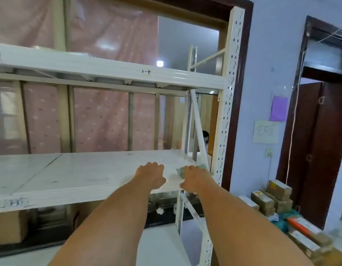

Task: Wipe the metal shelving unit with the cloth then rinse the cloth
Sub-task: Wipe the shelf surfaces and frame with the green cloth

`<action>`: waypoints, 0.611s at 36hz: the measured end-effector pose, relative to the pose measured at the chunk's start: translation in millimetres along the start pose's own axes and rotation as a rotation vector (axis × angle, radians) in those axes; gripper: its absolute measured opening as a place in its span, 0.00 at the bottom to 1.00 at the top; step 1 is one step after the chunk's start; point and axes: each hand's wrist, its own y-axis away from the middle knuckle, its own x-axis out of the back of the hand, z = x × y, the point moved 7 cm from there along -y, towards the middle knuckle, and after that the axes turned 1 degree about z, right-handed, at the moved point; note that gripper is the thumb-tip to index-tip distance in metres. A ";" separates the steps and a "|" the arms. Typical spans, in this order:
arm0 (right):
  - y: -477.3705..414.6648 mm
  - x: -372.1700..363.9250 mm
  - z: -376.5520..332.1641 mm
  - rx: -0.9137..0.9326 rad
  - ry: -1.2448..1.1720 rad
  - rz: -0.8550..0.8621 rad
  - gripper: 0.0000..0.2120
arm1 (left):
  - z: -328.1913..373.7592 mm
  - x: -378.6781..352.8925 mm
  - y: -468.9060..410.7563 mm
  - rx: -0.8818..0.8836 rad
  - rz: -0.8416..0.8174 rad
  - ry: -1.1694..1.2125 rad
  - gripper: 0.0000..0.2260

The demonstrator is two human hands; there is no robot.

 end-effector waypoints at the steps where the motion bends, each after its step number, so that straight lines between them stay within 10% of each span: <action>1: -4.6 -2.9 10.5 -0.007 -0.002 -0.011 0.27 | 10.3 -1.2 -6.5 -0.009 -0.015 0.007 0.20; 22: -99.8 -61.0 79.9 -0.046 -0.319 -0.135 0.18 | 82.5 -56.4 -98.4 -0.159 0.039 0.412 0.12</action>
